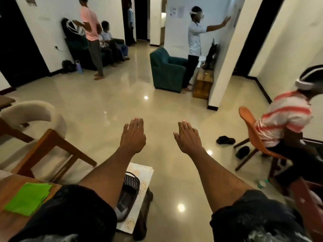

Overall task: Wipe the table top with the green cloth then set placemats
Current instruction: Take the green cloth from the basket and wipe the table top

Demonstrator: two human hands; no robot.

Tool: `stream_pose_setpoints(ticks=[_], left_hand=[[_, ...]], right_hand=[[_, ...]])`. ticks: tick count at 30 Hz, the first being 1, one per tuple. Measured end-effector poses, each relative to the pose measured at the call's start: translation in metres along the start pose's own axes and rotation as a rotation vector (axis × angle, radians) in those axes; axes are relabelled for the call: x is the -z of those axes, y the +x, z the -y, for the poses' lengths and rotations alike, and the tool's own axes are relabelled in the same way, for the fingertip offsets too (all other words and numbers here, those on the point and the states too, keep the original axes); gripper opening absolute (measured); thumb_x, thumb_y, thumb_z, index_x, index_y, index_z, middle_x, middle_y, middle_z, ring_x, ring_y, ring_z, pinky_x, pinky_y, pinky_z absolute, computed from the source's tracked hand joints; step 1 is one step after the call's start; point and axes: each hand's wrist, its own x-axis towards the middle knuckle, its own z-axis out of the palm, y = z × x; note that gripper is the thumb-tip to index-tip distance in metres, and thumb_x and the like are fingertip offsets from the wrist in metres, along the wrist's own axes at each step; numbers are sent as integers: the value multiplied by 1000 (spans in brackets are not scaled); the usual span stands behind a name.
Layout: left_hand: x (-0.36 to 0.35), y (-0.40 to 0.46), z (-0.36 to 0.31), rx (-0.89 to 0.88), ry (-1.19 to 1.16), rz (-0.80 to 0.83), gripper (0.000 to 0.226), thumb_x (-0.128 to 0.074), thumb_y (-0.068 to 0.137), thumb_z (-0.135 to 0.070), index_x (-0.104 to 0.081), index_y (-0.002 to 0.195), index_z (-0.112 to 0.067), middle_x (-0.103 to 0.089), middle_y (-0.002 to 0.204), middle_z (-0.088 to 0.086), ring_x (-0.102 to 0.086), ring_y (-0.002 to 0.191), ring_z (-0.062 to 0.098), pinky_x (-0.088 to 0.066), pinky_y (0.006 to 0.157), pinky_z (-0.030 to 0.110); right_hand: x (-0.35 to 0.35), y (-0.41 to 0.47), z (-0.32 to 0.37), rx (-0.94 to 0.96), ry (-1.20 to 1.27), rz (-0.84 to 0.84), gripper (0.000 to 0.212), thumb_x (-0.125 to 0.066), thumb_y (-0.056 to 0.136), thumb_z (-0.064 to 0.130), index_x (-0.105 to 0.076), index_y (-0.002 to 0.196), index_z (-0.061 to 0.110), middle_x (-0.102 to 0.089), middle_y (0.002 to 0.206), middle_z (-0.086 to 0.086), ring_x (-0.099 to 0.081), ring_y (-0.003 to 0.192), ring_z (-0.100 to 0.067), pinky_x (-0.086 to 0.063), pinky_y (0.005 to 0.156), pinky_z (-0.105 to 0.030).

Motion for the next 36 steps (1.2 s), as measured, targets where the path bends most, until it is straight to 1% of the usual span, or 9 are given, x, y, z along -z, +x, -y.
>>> stream_pose_setpoints(ticks=[3, 6, 10, 14, 20, 24, 26, 30, 36], left_hand=[[-14, -6, -38, -31, -22, 36, 65, -48, 104, -28, -23, 159, -3, -32, 164, 15, -27, 156, 31, -27, 122, 48], [-23, -6, -53, -45, 1, 57, 67, -46, 105, -29, -20, 161, -4, -28, 167, 15, -24, 158, 30, -25, 123, 47], [-39, -2, -57, -43, 37, 86, 68, -41, 108, -30, -14, 164, -3, -20, 171, 15, -18, 160, 29, -19, 124, 45], [-64, 9, -50, -30, -1, 126, 68, -40, 109, -28, -10, 165, -1, -14, 173, 19, -13, 162, 31, -17, 126, 46], [-90, 64, -18, 46, -34, 120, 69, -40, 109, -27, -11, 165, -1, -13, 173, 20, -13, 162, 31, -18, 126, 47], [-89, 110, 4, 105, -59, 91, 68, -46, 105, -26, -20, 163, 1, -23, 170, 22, -22, 159, 34, -25, 123, 49], [-84, 135, 11, 93, -34, 89, 68, -44, 106, -28, -18, 163, 0, -21, 171, 21, -21, 160, 32, -24, 124, 48], [-72, 178, 19, 101, -25, 62, 68, -42, 107, -29, -16, 163, -1, -21, 171, 19, -20, 160, 31, -24, 124, 47], [-73, 236, 47, 168, -18, 50, 67, -39, 108, -30, -12, 163, -2, -17, 172, 18, -16, 161, 30, -22, 126, 46]], right_hand=[[-8, -21, -33, -20, 9, 38, 54, -33, 113, 40, -33, 156, 8, -29, 169, -13, -24, 157, -30, -29, 121, -44], [-18, -26, -51, -40, 44, 52, 56, -33, 113, 42, -31, 158, 9, -25, 171, -13, -19, 160, -30, -27, 123, -45], [-33, -21, -51, -4, 96, 89, 58, -35, 113, 42, -28, 161, 10, -22, 172, -13, -16, 161, -30, -24, 125, -45], [-58, -5, -46, 53, 84, 138, 58, -33, 113, 42, -26, 161, 10, -22, 172, -12, -16, 161, -29, -24, 125, -44], [-79, 60, -51, 105, 58, 180, 59, -32, 113, 44, -25, 162, 10, -19, 173, -12, -13, 162, -28, -23, 125, -44], [-71, 118, -47, 119, 76, 152, 60, -30, 113, 46, -25, 162, 12, -19, 174, -11, -12, 163, -27, -23, 125, -44], [-66, 146, -42, 133, 76, 124, 60, -30, 113, 46, -26, 162, 12, -20, 174, -11, -12, 163, -28, -24, 125, -44], [-57, 193, -33, 170, 59, 126, 60, -31, 113, 45, -26, 162, 10, -22, 173, -11, -13, 162, -28, -25, 125, -44], [-57, 266, -30, 233, 29, 136, 62, -28, 113, 46, -23, 163, 10, -19, 173, -12, -12, 163, -28, -24, 126, -43]])
